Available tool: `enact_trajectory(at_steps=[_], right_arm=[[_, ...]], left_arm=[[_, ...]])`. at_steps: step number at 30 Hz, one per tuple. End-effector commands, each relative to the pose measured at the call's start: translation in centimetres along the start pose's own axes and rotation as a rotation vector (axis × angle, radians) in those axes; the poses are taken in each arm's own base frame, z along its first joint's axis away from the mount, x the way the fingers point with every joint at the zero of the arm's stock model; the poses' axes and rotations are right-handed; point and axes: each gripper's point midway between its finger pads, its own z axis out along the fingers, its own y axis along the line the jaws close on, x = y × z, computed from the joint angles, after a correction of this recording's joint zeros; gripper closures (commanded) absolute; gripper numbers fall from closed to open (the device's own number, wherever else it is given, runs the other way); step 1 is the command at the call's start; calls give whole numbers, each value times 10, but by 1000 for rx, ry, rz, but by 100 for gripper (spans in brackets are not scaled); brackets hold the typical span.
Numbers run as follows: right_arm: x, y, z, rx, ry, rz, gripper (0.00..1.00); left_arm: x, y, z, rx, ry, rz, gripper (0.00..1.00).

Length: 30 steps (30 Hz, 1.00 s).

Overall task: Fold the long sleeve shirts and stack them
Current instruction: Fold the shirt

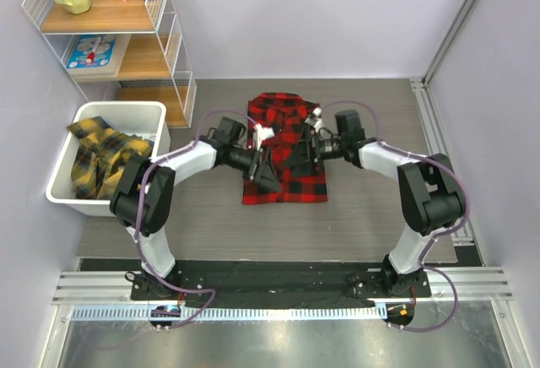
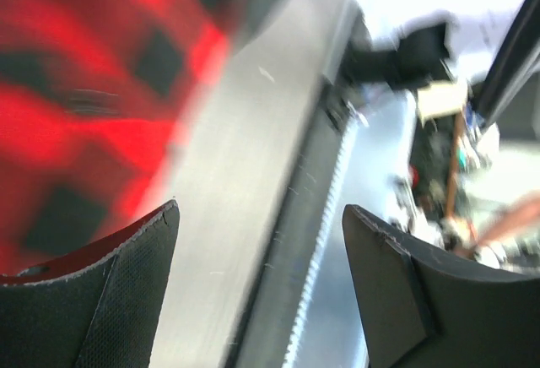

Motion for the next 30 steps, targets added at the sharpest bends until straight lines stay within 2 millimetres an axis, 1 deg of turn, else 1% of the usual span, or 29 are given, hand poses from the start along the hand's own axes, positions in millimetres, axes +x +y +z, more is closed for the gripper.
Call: enact_trajectory(at_steps=[1,2,3,4,6,7,8,9,10,11,12,13,14,15,16,17,18,19,20,21,22,23,24,25,26,27,28,29,30], right_arm=[[38,-24,26,-29,124,76,0],[46,-30,30,-25,149,80,0],[58,-39,32,-7,191,101,0],[68,-54,37,17,226,147,0],[84,-74,37,49,253,213,0],[87,-90,32,86,245,211,0],[96,-106,30,109,263,259,0],[103,-116,24,139,277,314,0],[107,-127,19,157,288,291,0],[104,-141,9,191,272,322,0],[108,-143,2,208,285,362,0],[109,-145,-3,211,292,344,0],[106,-136,-11,208,307,378,0],[104,-127,-14,196,319,354,0],[101,-118,-17,187,324,338,0],[97,-102,-21,166,332,318,0],[88,-84,-25,149,317,273,0],[81,-71,-27,136,306,246,0],[62,-58,-28,129,276,217,0],[49,-47,-29,129,251,162,0],[36,-43,-28,140,229,119,0],[4,-37,-24,158,165,21,5],[-12,-44,-21,202,124,-3,11],[-25,-46,-16,206,95,-31,17],[-48,-44,-11,204,52,-102,34],[-53,-55,0,229,64,-134,42],[-59,-57,6,230,68,-163,50],[-76,-50,11,227,54,-231,56],[-81,-50,17,230,58,-272,66]], left_arm=[[33,-4,24,81,73,-66,22],[35,2,27,72,76,-72,22],[37,8,29,67,81,-80,22],[44,19,34,58,98,-106,22],[50,37,36,19,100,-151,22],[60,51,35,-10,106,-194,22],[63,68,32,-39,89,-257,23],[65,78,30,-52,78,-272,23],[67,84,26,-68,72,-289,24],[70,91,19,-74,57,-319,24],[76,90,16,-73,69,-327,25],[79,88,12,-79,78,-322,24],[75,80,7,-77,78,-288,25],[83,73,0,-63,106,-279,25],[82,65,-5,-54,108,-257,25],[74,52,-14,-55,100,-191,25],[70,46,-21,-58,100,-92,25],[73,34,-29,-60,122,-77,25],[60,27,-35,-86,109,6,25],[52,27,-46,-194,101,134,25],[46,30,-52,-255,92,216,25],[41,32,-56,-334,97,311,25],[36,31,-62,-425,83,430,25],[25,41,-59,-573,112,647,25],[17,41,-56,-641,99,772,26],[28,45,-57,-697,105,861,28],[30,40,-46,-728,152,1024,30],[16,33,-39,-756,97,1125,36],[21,32,-31,-756,108,1178,39]])
